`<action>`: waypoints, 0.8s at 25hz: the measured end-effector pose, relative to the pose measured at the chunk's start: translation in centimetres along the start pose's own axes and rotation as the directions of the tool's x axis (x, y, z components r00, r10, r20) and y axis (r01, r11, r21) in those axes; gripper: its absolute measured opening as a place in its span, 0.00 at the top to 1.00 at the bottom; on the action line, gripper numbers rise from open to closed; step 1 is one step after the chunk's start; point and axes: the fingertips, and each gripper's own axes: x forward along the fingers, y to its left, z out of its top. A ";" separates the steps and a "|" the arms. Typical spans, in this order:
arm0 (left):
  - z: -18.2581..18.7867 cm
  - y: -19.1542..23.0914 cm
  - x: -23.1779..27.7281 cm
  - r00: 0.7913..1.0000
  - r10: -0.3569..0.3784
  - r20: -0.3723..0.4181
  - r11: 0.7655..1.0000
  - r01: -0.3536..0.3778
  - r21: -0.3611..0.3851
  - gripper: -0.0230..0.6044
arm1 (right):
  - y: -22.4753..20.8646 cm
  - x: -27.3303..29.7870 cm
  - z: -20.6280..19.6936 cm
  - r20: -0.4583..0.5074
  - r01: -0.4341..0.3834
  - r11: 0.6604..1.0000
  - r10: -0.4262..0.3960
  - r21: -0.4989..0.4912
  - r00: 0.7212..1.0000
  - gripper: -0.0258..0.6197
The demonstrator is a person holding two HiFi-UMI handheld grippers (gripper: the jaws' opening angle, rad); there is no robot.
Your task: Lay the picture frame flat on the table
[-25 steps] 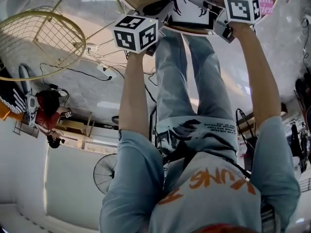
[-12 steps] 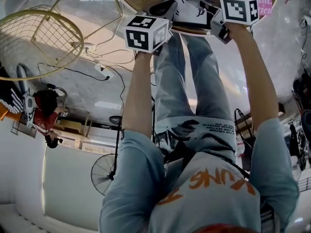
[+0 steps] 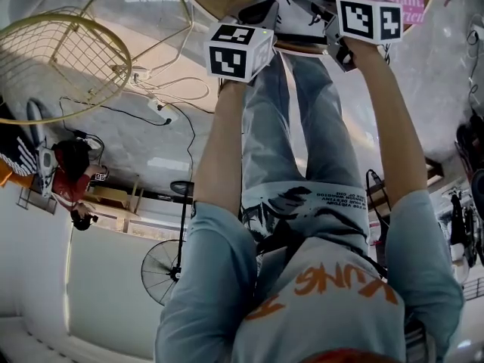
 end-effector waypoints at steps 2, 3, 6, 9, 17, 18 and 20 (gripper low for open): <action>0.1 0.0 0.0 1.000 -0.004 0.003 1.000 0.004 -0.006 0.93 | -0.1 -0.2 0.2 -0.011 0.018 1.000 -0.018 -0.016 1.000 0.68; 0.1 0.0 0.0 1.000 -0.003 0.004 1.000 0.003 -0.008 0.93 | -0.1 -0.3 0.2 -0.014 0.024 0.999 -0.025 -0.024 1.000 0.67; 0.1 0.0 0.0 1.000 0.003 0.010 1.000 -0.003 -0.013 0.93 | -0.3 -0.7 0.3 -0.006 0.043 0.999 -0.043 -0.033 0.999 0.67; 0.0 0.4 0.0 1.000 0.009 0.019 1.000 -0.009 -0.019 0.93 | -0.8 -1.0 0.3 0.015 0.058 0.998 -0.058 -0.023 0.998 0.68; 0.1 0.8 -0.5 0.999 0.021 0.024 0.999 -0.020 -0.031 0.93 | -2.6 -3.1 0.1 0.058 0.121 0.993 -0.121 0.012 0.991 0.71; 0.1 0.8 -0.5 0.999 0.023 0.025 0.999 -0.022 -0.033 0.93 | -3.1 -3.5 0.1 0.065 0.143 0.990 -0.144 0.018 0.988 0.72; 0.1 0.8 -0.4 0.999 0.029 0.025 0.999 -0.028 -0.039 0.93 | -4.2 -4.4 0.0 0.074 0.194 0.981 -0.195 0.023 0.978 0.81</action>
